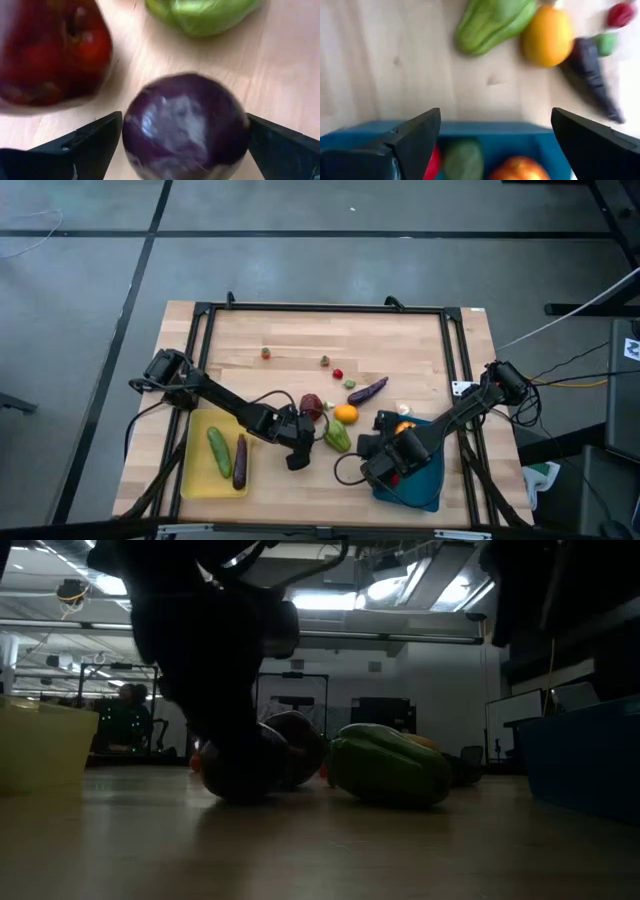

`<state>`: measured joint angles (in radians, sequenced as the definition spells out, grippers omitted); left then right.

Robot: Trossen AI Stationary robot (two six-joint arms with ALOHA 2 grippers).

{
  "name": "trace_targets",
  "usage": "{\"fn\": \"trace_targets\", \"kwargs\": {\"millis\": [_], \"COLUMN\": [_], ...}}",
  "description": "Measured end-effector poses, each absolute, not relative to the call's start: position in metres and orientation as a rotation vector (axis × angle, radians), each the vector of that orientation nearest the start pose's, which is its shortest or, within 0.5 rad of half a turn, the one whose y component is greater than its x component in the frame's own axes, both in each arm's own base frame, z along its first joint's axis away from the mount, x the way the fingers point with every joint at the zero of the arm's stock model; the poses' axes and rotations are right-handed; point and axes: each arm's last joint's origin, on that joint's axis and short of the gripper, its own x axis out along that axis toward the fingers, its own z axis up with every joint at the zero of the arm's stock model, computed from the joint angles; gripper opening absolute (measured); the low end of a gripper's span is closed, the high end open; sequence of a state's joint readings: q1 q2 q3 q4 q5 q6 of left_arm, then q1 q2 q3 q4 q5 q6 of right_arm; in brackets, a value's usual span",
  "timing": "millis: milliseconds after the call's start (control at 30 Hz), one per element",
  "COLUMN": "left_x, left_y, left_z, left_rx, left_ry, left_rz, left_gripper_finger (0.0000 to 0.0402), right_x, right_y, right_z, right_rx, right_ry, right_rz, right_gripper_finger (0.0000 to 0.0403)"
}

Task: Sort produce into baskets
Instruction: Put the violet onion into the yellow bin

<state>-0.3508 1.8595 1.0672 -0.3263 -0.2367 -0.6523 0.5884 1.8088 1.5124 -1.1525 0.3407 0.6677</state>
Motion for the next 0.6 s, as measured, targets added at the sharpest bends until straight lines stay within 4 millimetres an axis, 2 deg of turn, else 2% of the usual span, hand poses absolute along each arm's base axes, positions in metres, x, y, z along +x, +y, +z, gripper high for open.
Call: {"fn": "trace_targets", "kwargs": {"millis": [167, 367, 500, 600], "left_x": [0.329, 0.328, 0.328, 0.327], "left_y": [-0.113, -0.112, -0.112, -0.112], "left_z": [0.136, 0.137, 0.139, 0.15], "left_rx": [-0.247, -0.241, -0.24, -0.242], "left_ry": [1.084, 1.092, 1.094, 1.092], "left_rz": [0.26, 0.262, 0.262, 0.261], "left_gripper_finger": [0.0355, 0.0292, 0.0282, 0.0287], "right_x": [0.293, 0.281, 0.271, 0.264], "right_y": [0.181, 0.172, 0.164, 0.158], "right_z": [0.252, 0.254, 0.265, 0.277], "right_rx": [-0.136, -0.249, -0.287, -0.282], "right_ry": [1.229, 1.289, 1.297, 1.266], "right_rz": [-0.283, -0.375, -0.428, -0.45], "right_gripper_finger": [0.0376, 0.0376, 0.0376, 0.0376]}}
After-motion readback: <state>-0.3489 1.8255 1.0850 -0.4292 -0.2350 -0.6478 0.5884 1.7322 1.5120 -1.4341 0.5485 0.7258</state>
